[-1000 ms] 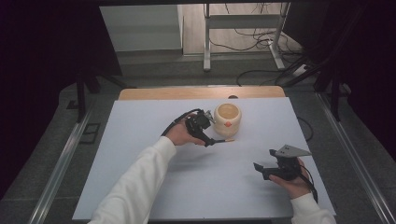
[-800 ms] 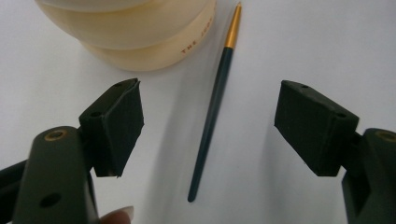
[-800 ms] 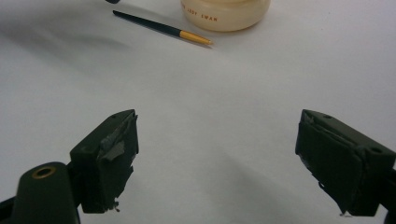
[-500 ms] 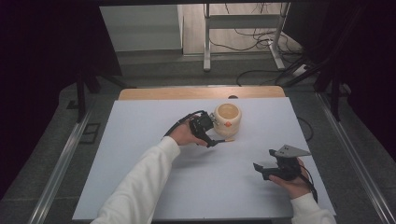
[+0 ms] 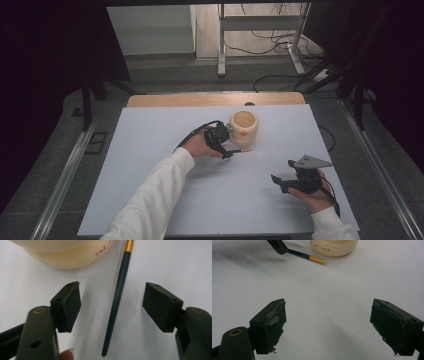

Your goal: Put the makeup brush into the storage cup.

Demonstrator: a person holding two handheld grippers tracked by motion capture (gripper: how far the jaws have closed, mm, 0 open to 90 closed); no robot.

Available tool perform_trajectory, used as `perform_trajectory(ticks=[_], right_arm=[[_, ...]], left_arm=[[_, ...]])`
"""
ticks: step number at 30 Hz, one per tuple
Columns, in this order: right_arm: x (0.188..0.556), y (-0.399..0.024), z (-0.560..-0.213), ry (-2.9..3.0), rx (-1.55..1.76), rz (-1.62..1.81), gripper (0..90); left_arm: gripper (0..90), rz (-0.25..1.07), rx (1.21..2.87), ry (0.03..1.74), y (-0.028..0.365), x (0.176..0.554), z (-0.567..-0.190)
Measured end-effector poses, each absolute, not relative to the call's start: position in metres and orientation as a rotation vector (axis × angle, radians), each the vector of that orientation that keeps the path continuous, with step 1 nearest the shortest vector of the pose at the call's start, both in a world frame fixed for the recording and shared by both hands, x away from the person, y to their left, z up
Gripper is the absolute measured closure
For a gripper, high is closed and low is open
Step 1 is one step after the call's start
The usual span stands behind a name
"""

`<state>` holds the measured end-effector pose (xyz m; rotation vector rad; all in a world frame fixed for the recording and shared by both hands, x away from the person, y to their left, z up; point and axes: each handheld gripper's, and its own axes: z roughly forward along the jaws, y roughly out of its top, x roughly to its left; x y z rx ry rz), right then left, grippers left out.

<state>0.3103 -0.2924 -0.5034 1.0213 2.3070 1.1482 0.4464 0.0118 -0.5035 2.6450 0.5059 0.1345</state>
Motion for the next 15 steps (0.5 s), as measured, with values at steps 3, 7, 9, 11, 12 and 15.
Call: perform_trajectory(ticks=[3,7,9,11,12,15], right_arm=[[0.3104,-0.2923,-0.5035,2.305,1.023,1.152,14.0],[0.3108,-0.2921,-0.5036,2.306,1.021,1.149,14.0],[0.3109,-0.2922,-0.5035,2.306,1.02,1.15,14.0],[0.311,-0.2923,-0.5035,2.307,1.022,1.15,14.0],[0.311,-0.2923,-0.5035,2.307,1.022,1.15,14.0],[0.3111,-0.2922,-0.5035,2.308,1.02,1.15,14.0]], left_arm=[[34.9,0.129,2.652,0.508,0.0111,0.4468,-0.5067],[37.6,0.132,2.673,0.49,0.0079,0.4464,-0.5082],[38.6,0.13,2.676,0.492,0.0073,0.4465,-0.5076],[40.4,0.131,2.687,0.494,0.0072,0.4469,-0.5067],[41.2,0.13,2.69,0.498,0.0074,0.4472,-0.5065],[47.7,0.093,2.693,0.501,0.0083,0.4487,-0.5059]])
